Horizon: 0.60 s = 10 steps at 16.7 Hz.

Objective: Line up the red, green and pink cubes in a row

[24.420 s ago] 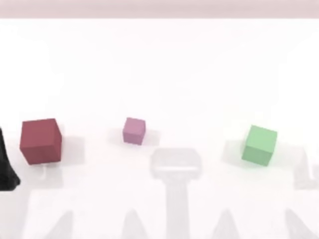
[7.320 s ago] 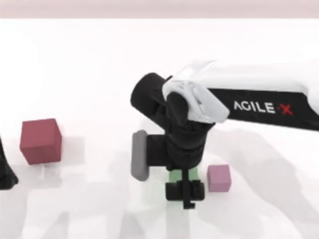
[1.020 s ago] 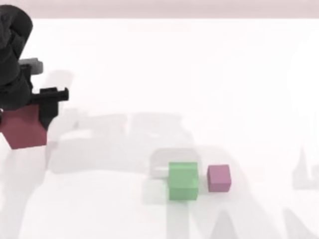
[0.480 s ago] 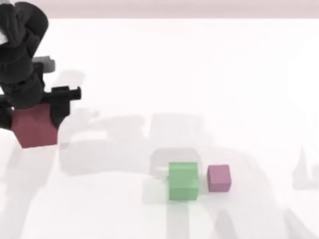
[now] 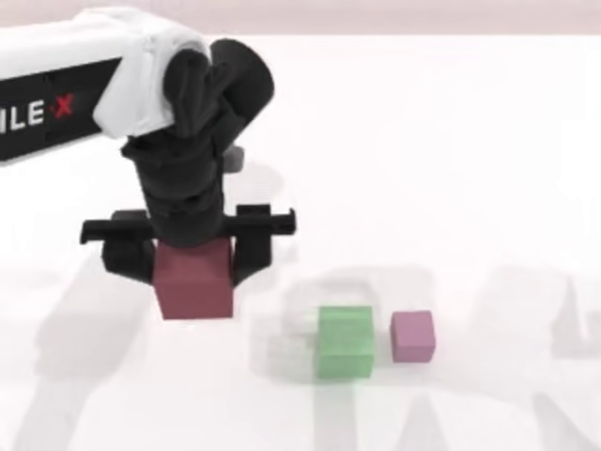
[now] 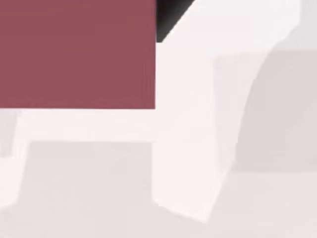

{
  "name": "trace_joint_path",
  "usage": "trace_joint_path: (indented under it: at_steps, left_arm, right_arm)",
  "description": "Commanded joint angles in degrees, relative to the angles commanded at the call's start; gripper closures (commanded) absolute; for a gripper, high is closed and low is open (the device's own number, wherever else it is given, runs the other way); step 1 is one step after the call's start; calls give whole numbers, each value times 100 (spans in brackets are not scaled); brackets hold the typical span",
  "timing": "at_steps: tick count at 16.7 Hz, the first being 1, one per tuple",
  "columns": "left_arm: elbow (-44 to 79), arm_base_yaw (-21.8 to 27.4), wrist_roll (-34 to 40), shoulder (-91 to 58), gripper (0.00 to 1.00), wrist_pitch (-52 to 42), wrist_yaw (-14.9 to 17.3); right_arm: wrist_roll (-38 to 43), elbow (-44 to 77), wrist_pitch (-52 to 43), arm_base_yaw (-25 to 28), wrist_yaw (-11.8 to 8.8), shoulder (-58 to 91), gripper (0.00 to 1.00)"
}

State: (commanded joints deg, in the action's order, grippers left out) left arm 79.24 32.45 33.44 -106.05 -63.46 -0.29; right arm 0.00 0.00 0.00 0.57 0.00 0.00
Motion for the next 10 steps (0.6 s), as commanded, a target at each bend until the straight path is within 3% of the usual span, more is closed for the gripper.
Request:
trace_joint_path:
  at_steps: [3, 10]
  left_arm:
    - [-11, 455, 369, 106, 100, -29, -8]
    - [-195, 472, 371, 26, 100, 211, -7]
  right_arm:
    - [0, 0, 0, 0, 0, 0, 0]
    - [0, 0, 0, 0, 0, 0, 0]
